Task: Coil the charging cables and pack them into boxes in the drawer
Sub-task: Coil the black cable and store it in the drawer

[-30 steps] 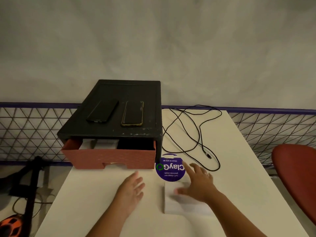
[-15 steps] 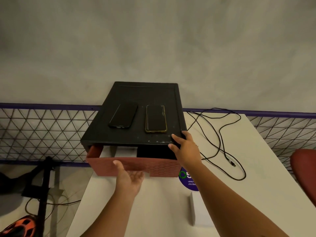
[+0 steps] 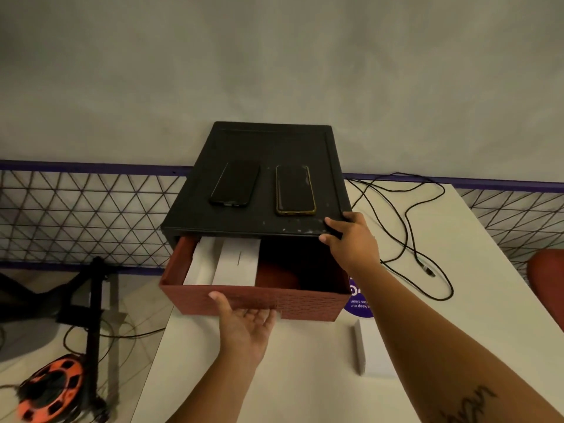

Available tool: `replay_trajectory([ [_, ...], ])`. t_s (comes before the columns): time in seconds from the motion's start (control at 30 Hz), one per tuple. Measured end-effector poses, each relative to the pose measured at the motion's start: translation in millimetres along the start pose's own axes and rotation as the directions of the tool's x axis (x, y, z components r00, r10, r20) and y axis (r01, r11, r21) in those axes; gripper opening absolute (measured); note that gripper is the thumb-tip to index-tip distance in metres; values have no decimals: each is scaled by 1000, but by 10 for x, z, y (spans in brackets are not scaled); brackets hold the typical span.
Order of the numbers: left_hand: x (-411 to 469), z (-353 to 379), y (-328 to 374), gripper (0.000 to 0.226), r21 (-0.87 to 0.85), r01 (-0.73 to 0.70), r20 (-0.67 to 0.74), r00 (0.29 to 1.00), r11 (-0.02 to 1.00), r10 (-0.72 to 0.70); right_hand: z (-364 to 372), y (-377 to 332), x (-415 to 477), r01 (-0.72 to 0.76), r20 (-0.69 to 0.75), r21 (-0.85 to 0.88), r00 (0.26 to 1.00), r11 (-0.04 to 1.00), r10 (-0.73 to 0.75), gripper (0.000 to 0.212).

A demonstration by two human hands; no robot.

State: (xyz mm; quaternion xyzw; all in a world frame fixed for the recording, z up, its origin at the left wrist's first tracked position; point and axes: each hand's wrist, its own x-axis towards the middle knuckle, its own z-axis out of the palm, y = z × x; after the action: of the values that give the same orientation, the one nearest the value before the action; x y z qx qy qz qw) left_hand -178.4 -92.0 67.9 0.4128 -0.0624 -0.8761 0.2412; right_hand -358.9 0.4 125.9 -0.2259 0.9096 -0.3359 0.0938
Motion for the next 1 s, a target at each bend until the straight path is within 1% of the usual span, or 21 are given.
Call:
replay_trajectory([
  [0.23,-306,-280,-41,98,18,-3,28,1000,1000,2,30,20,1,11,-16,2,1000,1000,-11,44],
  [0.33,-433,-419,-85,89,15,0,37,999,1000,0,30,12,-3,21,-13,1,1000,1000,-21,44],
  [0.4,-507,-519,-102,86,13,4,20,1000,1000,-4,19,-10,-5,21,-17,-6,1000,1000,-21,44],
  [0.57,-736,-821,-151,93,23,4,-26,1000,1000,-3,-6,-58,-40,10,-7,-22,1000,1000,-10,45],
  [0.8,-1025,-1208,-161,85,54,-8,-57,998,999,11,27,-64,-73,5,-11,-20,1000,1000,-6,46],
  [0.87,-1046,-1268,-162,84,92,-6,-73,997,996,13,38,-31,-72,10,16,-5,1000,1000,-10,47],
  [0.93,-1050,-1315,-162,82,182,14,-95,995,983,3,52,32,-114,42,62,4,997,999,-43,54],
  [1.0,-1059,-1343,-196,80,294,54,-112,993,954,-22,73,169,-219,44,53,92,997,995,-49,64],
])
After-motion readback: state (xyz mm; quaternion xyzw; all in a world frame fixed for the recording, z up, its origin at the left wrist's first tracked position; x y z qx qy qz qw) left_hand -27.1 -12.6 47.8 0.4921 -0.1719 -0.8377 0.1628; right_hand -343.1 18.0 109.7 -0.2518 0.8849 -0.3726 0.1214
